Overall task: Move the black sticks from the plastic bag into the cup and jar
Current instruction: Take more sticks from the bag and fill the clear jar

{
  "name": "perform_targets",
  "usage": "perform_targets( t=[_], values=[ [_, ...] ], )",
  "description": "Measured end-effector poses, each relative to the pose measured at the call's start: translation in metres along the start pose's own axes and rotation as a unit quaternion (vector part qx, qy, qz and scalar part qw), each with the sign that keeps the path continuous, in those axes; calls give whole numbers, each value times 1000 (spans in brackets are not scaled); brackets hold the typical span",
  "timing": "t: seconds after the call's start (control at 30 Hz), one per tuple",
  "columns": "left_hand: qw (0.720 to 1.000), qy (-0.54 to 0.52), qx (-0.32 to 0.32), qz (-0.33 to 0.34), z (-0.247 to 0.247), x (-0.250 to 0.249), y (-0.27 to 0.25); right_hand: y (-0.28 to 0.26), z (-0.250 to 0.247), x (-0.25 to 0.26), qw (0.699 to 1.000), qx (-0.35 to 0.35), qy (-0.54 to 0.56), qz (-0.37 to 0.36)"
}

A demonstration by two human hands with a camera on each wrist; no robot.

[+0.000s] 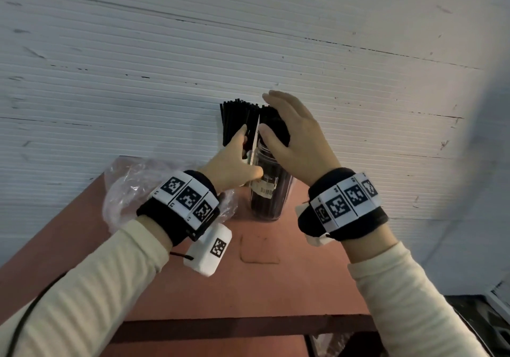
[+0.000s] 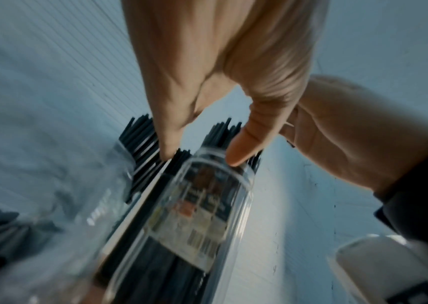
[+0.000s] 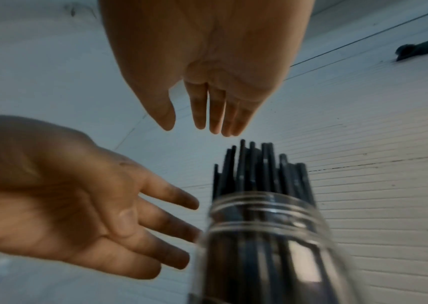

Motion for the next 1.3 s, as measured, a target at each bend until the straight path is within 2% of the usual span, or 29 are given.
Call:
perform_targets(
  t=[0.1, 0.17, 0.23, 0.33, 0.4, 0.47, 0.53, 0.6, 0.8, 0.9, 1.03, 1.17, 1.3],
  values=[
    [997, -34, -60, 24, -47, -9, -15, -5, -3, 17, 996, -36, 81, 31],
    [992, -6, -110, 53, -85, -11, -24, -12, 13, 24, 988, -3, 137, 77],
    [986, 37, -140, 83, -115, -11, -34, -24, 41, 31, 980, 69, 148, 113],
    [968, 168, -155, 99, -148, 2, -44, -50, 91, 42, 964, 218, 90, 119],
    [958, 252, -129, 49, -163, 29, -44, -71, 124, 49, 939, 324, 44, 110],
    [953, 298, -51, -5, -164, 58, -45, -88, 149, 57, 910, 405, 7, 89],
    [950, 311, 11, -28, -159, 76, -51, -99, 166, 64, 885, 461, -17, 67],
    [946, 322, 26, -39, -157, 85, -54, -104, 181, 62, 867, 492, -46, 58],
    [942, 336, -13, -10, -154, 84, -51, -105, 209, 25, 865, 475, -135, 87],
    [944, 329, -7, 4, -148, 80, -50, -104, 218, 8, 864, 462, -143, 140],
    [947, 320, 4, 5, -142, 76, -50, -99, 223, 0, 863, 451, -153, 169],
    [953, 302, 11, 10, -140, 74, -49, -97, 227, 2, 863, 454, -159, 157],
    [960, 279, 17, 14, -140, 76, -48, -96, 229, 17, 864, 471, -144, 103]
  ],
)
Point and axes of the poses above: each hand's wrist, its own y-axis towards the middle knuckle, its own z-axis out of the palm, x = y × z, the point moved 10 cm from there along y, towards the middle knuckle, and after that the axes turned 12 degrees about -x, right-handed, at the moved point
